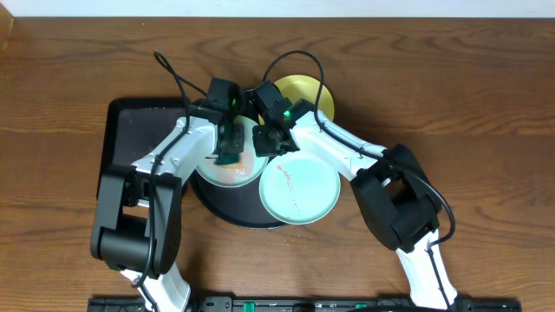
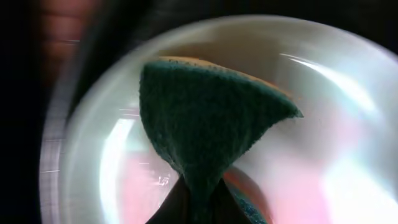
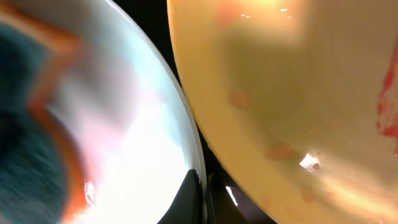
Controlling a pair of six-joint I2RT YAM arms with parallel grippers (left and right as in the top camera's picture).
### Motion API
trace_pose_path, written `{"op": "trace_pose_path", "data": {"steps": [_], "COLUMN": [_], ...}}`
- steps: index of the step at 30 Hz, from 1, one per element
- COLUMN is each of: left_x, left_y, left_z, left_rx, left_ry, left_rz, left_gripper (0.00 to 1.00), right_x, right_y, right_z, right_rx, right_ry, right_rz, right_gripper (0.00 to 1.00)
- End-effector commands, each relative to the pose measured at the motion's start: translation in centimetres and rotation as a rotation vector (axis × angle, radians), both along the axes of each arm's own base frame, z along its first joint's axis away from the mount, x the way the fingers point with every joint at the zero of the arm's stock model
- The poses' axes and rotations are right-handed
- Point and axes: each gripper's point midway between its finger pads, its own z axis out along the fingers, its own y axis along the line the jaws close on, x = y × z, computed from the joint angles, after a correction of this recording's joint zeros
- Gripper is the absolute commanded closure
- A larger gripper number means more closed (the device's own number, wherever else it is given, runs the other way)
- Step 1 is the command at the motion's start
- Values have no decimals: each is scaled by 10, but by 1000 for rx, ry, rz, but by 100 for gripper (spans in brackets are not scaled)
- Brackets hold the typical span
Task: Clean dirty plates on tray and stack at the side
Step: 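Scrub the green plate surface with the sponge in the left gripper, then lift the scrubbed green plate upright with the right gripper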
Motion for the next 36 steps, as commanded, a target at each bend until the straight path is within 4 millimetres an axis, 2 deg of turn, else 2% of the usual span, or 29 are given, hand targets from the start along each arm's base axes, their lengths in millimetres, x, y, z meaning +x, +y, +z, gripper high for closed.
{"op": "trace_pose_path", "data": {"steps": [1, 6, 11, 12, 17, 22, 26, 29, 32, 36], "left_x": [15, 28, 31, 29, 12, -10, -24, -29, -33, -38], "left_y": [44, 42, 39, 39, 43, 65, 95, 106, 113, 125], "left_z": [18, 40, 75, 88, 126, 153, 156, 150, 144, 140], "left_rx": [198, 172, 129, 120, 93, 95, 111, 64, -19, -136], "left_ry": [-78, -139, -203, -216, -253, -264, -234, -202, -172, -150], "left_rz": [116, 154, 193, 193, 199, 248, 322, 358, 389, 443], "left_gripper": [93, 92, 93, 92, 93, 93, 93, 92, 92, 92], "right_x": [1, 1, 1, 1, 1, 0, 2, -4, -9, -8], "right_y": [-5, -6, -6, -6, -6, -2, -1, 8, 24, 28], "right_z": [-13, -13, -13, -13, -13, -12, -13, -11, 3, 33], "right_rx": [-40, -41, -41, -41, -41, -23, -8, 37, 112, 136], "right_ry": [1, 2, 2, 2, 2, 4, 10, 26, 38, 48], "right_rz": [12, 12, 11, 11, 11, 33, 31, 93, 185, 262], "right_gripper": [99, 99, 99, 99, 99, 99, 99, 99, 99, 99]}}
